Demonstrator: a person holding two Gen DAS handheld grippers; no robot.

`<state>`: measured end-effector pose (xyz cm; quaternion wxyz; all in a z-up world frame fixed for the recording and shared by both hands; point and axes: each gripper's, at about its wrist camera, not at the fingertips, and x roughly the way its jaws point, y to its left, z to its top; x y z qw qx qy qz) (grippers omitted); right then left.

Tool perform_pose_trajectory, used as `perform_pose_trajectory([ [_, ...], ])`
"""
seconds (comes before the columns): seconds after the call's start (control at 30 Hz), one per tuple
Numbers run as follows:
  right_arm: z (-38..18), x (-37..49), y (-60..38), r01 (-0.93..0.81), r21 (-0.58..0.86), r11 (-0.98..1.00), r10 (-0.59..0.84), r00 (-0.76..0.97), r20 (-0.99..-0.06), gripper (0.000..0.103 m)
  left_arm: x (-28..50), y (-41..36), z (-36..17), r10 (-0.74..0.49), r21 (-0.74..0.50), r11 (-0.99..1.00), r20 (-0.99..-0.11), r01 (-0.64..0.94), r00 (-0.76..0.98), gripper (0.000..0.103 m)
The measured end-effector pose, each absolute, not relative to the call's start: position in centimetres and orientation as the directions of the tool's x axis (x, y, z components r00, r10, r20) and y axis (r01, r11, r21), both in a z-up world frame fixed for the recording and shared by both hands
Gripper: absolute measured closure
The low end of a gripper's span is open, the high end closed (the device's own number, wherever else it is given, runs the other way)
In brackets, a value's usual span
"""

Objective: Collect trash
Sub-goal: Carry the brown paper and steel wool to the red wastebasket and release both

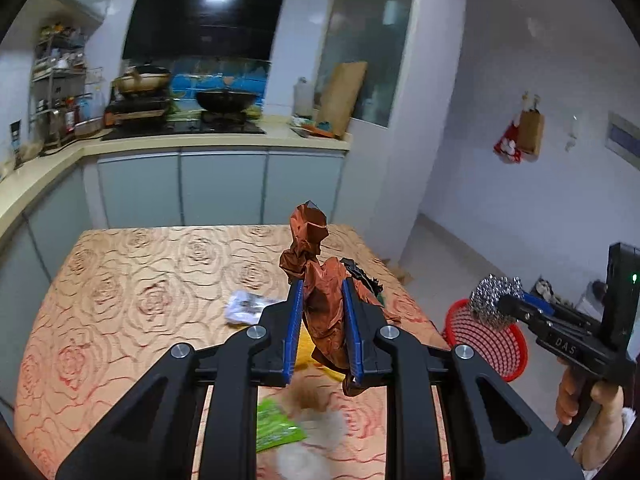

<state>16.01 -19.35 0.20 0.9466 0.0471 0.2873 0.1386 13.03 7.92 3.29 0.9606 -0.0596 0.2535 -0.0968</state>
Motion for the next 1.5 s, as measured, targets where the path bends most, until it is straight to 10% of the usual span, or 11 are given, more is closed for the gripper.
perform_pose_trajectory([
  [0.9, -5.7, 18.6, -33.0, 0.062, 0.136, 0.989, 0.042, 0.757, -0.652, 0.067, 21.9, -17.0, -5.0, -0.484, -0.151, 0.835, -0.658, 0.529, 0.576, 0.084],
  [1.5, -6.1, 18.8, -33.3, 0.059, 0.194, 0.979, 0.088, 0.739, -0.668, 0.049, 22.0, -16.0, -4.4, -0.502, -0.176, 0.829, -0.654, 0.531, 0.566, 0.047],
])
